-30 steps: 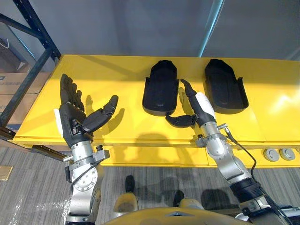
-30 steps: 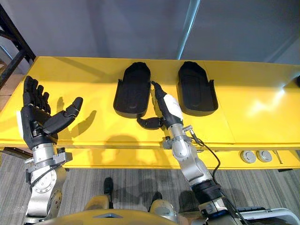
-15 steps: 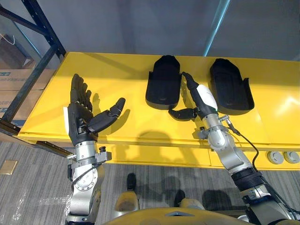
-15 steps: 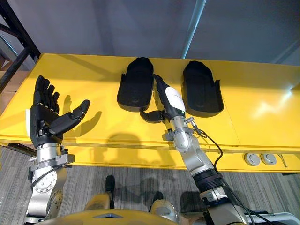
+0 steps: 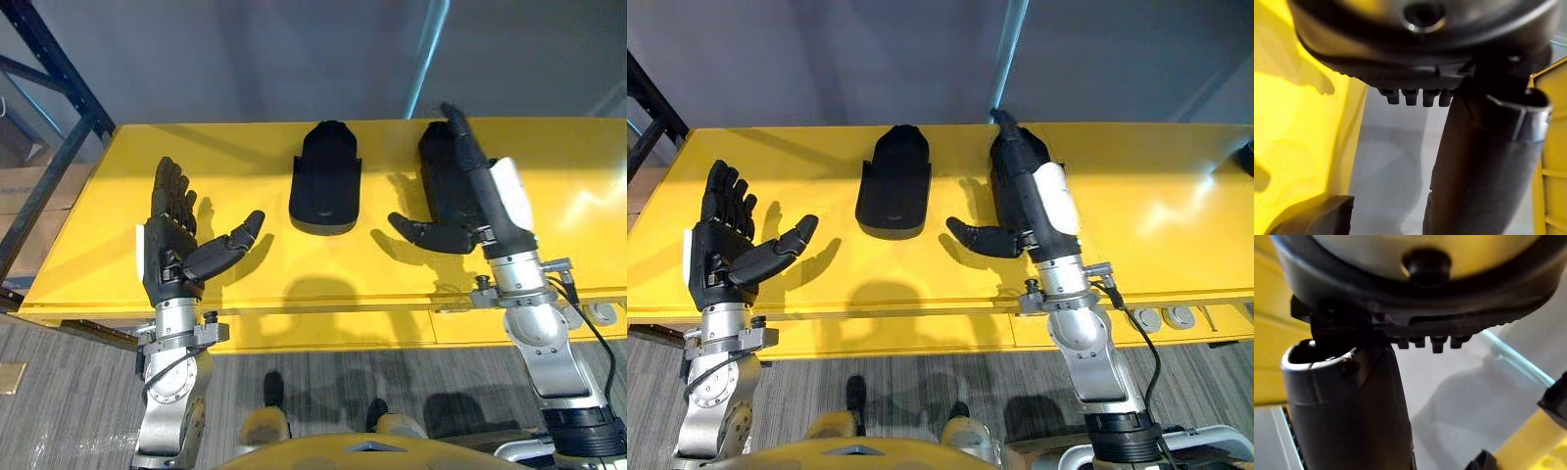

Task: Walk over and take three plastic housings, then place them on the shelf

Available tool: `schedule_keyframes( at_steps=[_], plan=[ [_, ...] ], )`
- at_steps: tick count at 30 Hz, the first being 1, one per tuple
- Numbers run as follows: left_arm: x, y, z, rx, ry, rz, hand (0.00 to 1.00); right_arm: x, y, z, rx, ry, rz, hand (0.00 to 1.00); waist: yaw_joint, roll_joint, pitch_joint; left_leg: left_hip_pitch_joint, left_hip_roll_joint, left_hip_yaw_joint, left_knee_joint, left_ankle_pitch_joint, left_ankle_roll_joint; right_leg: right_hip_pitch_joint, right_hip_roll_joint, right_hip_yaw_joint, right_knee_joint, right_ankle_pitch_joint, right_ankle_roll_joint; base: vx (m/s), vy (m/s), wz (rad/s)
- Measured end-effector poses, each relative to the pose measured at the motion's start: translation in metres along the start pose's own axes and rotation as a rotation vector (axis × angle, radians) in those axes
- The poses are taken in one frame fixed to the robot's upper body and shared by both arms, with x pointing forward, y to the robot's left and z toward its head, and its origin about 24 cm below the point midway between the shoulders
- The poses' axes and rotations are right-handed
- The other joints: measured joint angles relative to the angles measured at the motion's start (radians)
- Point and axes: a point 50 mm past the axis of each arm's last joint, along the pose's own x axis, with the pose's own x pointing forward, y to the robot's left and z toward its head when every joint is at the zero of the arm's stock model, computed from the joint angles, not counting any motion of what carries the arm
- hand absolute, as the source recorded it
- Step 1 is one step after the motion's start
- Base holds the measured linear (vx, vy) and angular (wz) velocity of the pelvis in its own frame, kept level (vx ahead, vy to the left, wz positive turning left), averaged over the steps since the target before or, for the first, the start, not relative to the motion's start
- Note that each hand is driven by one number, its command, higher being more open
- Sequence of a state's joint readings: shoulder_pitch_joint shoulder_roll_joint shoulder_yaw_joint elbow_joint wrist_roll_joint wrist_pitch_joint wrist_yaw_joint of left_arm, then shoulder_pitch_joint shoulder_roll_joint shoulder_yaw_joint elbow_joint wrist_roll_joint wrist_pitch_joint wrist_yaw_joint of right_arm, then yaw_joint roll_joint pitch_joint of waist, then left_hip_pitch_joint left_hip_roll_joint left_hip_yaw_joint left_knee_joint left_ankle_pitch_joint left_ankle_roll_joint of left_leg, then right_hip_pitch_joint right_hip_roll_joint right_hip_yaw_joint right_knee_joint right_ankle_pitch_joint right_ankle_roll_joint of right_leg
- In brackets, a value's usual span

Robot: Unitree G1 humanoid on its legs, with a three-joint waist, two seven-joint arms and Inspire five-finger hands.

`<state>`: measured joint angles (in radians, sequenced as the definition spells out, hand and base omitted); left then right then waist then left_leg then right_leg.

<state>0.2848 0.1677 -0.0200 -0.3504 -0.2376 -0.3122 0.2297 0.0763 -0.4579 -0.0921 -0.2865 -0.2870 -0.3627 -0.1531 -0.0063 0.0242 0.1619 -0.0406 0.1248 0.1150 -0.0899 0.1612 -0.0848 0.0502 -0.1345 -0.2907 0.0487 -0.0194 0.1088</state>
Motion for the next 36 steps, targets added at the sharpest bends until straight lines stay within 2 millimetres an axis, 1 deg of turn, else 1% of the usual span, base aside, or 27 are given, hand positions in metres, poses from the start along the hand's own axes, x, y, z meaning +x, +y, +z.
schedule_keyframes(
  at_steps=[3, 5, 7, 8, 10, 12, 13, 17, 19, 20, 21, 24, 27, 29, 30, 31, 32, 33, 34, 35, 36],
  plan=[
    [0.000, -0.001, 0.003, -0.008, -0.012, -0.002, 1.00, -0.009, -0.003, -0.001, 0.076, 0.044, -0.112, 1.00, 0.002, -0.003, -0.013, 0.014, 0.000, 0.020, 0.000, -0.002, -0.003, 0.003, -0.002, 0.020, 0.000, 0.001, 0.000, 0.04, -0.009, -0.15],
    [0.000, -0.001, 0.003, -0.016, -0.014, -0.003, 1.00, -0.017, -0.005, -0.005, 0.157, 0.106, -0.225, 1.00, -0.005, -0.004, -0.036, 0.018, -0.001, 0.025, 0.000, -0.002, -0.004, 0.003, -0.003, 0.023, 0.000, 0.001, 0.000, 0.05, -0.012, -0.07],
    [0.000, -0.002, 0.003, -0.031, -0.012, 0.002, 1.00, -0.026, -0.006, -0.010, 0.191, 0.163, -0.305, 1.00, -0.010, -0.003, -0.046, 0.022, -0.001, 0.029, 0.000, -0.003, -0.006, 0.005, -0.003, 0.027, 0.000, 0.001, 0.000, 0.02, -0.014, -0.09],
    [-0.002, -0.002, 0.003, -0.059, -0.010, 0.022, 1.00, -0.032, -0.006, -0.013, 0.249, 0.202, -0.341, 1.00, -0.013, -0.002, -0.048, 0.030, 0.001, 0.038, 0.000, -0.006, -0.008, 0.006, -0.003, 0.035, 0.000, 0.001, 0.000, 0.00, -0.011, -0.18],
    [-0.007, 0.001, 0.008, -0.090, -0.017, 0.051, 1.00, -0.041, -0.002, -0.016, 0.348, 0.269, -0.369, 1.00, -0.024, -0.001, -0.050, 0.041, 0.003, 0.057, 0.000, -0.013, -0.009, 0.007, -0.001, 0.052, 0.000, 0.001, 0.000, -0.01, -0.007, -0.25],
    [-0.009, 0.001, 0.012, -0.118, -0.026, 0.052, 1.00, -0.052, 0.002, -0.020, 0.405, 0.343, -0.381, 1.00, -0.026, 0.002, -0.053, 0.049, 0.006, 0.074, 0.000, -0.024, -0.013, 0.007, 0.000, 0.065, -0.001, 0.000, 0.001, -0.03, -0.003, -0.26],
    [-0.010, 0.000, 0.013, -0.125, -0.034, 0.043, 1.00, -0.058, 0.005, -0.023, 0.414, 0.389, -0.383, 1.00, -0.030, 0.007, -0.058, 0.050, 0.007, 0.081, 0.000, -0.030, -0.011, 0.004, 0.000, 0.075, -0.004, 0.000, 0.001, -0.03, 0.003, -0.24],
    [-0.010, -0.006, 0.012, -0.153, -0.033, 0.005, 1.00, -0.067, 0.008, -0.026, 0.410, 0.458, -0.383, 1.00, -0.041, 0.022, -0.071, 0.049, 0.006, 0.099, 0.000, -0.032, -0.008, 0.002, 0.001, 0.088, -0.035, 0.014, 0.004, -0.01, 0.008, -0.15],
    [-0.011, -0.013, 0.011, -0.177, -0.026, -0.034, 1.00, -0.070, 0.008, -0.028, 0.406, 0.478, -0.395, 1.00, -0.049, 0.022, -0.072, 0.049, 0.007, 0.106, 0.000, -0.032, -0.009, -0.003, 0.002, 0.099, -0.035, 0.018, 0.003, 0.01, 0.004, -0.13],
    [-0.011, -0.017, 0.011, -0.207, -0.019, -0.055, 1.00, -0.072, 0.008, -0.027, 0.407, 0.489, -0.397, 1.00, -0.051, 0.020, -0.074, 0.049, 0.008, 0.118, 0.000, -0.033, -0.012, -0.011, 0.004, 0.110, -0.035, 0.023, 0.000, 0.02, 0.001, -0.26],
    [-0.012, -0.020, 0.011, -0.223, -0.017, -0.070, 1.00, -0.075, 0.007, -0.026, 0.409, 0.496, -0.402, 1.00, -0.051, 0.019, -0.074, 0.049, 0.010, 0.131, 0.000, -0.034, -0.014, -0.019, 0.006, 0.126, -0.035, 0.030, 0.004, 0.03, -0.001, -0.43],
    [-0.010, -0.026, 0.011, -0.301, -0.012, -0.094, 1.00, -0.086, 0.004, -0.022, 0.428, 0.524, -0.424, 1.00, -0.061, 0.015, -0.077, 0.055, 0.016, 0.185, 0.001, -0.038, -0.013, -0.048, 0.012, 0.180, -0.035, 0.041, 0.002, 0.04, -0.002, -0.53],
    [-0.006, -0.030, 0.012, -0.333, -0.020, -0.097, 1.00, -0.099, -0.002, -0.025, 0.402, 0.573, -0.444, 1.00, -0.099, 0.001, -0.079, 0.089, 0.029, 0.261, 0.001, -0.055, -0.023, -0.062, 0.028, 0.256, -0.035, 0.048, -0.001, 0.04, -0.004, -0.74],
    [-0.001, -0.034, 0.012, -0.340, -0.024, -0.083, 1.00, -0.109, -0.010, -0.026, 0.375, 0.604, -0.464, 1.00, -0.123, -0.002, -0.081, 0.123, 0.039, 0.316, 0.005, -0.075, -0.032, -0.073, 0.047, 0.326, -0.034, 0.054, -0.003, 0.04, -0.007, -0.91],
    [0.000, -0.034, 0.012, -0.341, -0.026, -0.075, 1.00, -0.111, -0.011, -0.026, 0.385, 0.608, -0.473, 1.00, -0.131, -0.002, -0.083, 0.129, 0.039, 0.323, 0.006, -0.086, -0.039, -0.078, 0.052, 0.343, -0.033, 0.054, -0.004, 0.04, -0.003, -0.91],
    [0.002, -0.034, 0.013, -0.340, -0.031, -0.056, 1.00, -0.113, -0.013, -0.026, 0.405, 0.610, -0.487, 1.00, -0.138, -0.006, -0.081, 0.131, 0.036, 0.306, 0.039, -0.127, -0.042, -0.090, 0.061, 0.387, -0.030, 0.060, -0.008, 0.03, 0.002, -0.92],
    [0.002, -0.033, 0.013, -0.339, -0.031, -0.040, 1.00, -0.114, -0.013, -0.026, 0.425, 0.608, -0.493, 1.00, -0.131, -0.009, -0.081, 0.125, 0.027, 0.264, 0.069, -0.161, -0.042, -0.099, 0.067, 0.421, -0.030, 0.065, -0.011, 0.04, 0.012, -1.55],
    [0.003, -0.029, 0.012, -0.332, -0.027, 0.000, 1.00, -0.112, -0.011, -0.025, 0.446, 0.593, -0.483, 1.00, -0.115, -0.008, -0.078, 0.113, 0.003, 0.159, 0.142, -0.238, -0.030, -0.105, 0.084, 0.493, -0.034, 0.071, -0.015, 0.03, 0.026, -1.78],
    [0.001, -0.026, 0.011, -0.321, -0.020, 0.036, 1.00, -0.111, -0.007, -0.023, 0.481, 0.582, -0.469, 1.00, -0.107, 0.001, -0.077, 0.109, -0.014, 0.077, 0.206, -0.301, -0.015, -0.103, 0.104, 0.546, -0.032, 0.070, -0.016, 0.02, 0.036, -1.67],
    [-0.001, -0.025, 0.011, -0.315, -0.014, 0.049, 1.00, -0.111, -0.005, -0.022, 0.495, 0.580, -0.462, 1.00, -0.108, 0.002, -0.077, 0.104, -0.015, 0.057, 0.238, -0.326, -0.014, -0.103, 0.113, 0.565, -0.032, 0.071, -0.017, 0.06, 0.074, -1.32],
    [-0.005, -0.023, 0.010, -0.303, -0.005, 0.057, 1.00, -0.112, -0.001, -0.020, 0.522, 0.574, -0.449, 1.00, -0.110, 0.016, -0.079, 0.097, -0.008, 0.030, 0.301, -0.373, -0.008, -0.101, 0.133, 0.598, -0.030, 0.075, -0.021, 0.06, 0.088, -0.85]
  ],
)
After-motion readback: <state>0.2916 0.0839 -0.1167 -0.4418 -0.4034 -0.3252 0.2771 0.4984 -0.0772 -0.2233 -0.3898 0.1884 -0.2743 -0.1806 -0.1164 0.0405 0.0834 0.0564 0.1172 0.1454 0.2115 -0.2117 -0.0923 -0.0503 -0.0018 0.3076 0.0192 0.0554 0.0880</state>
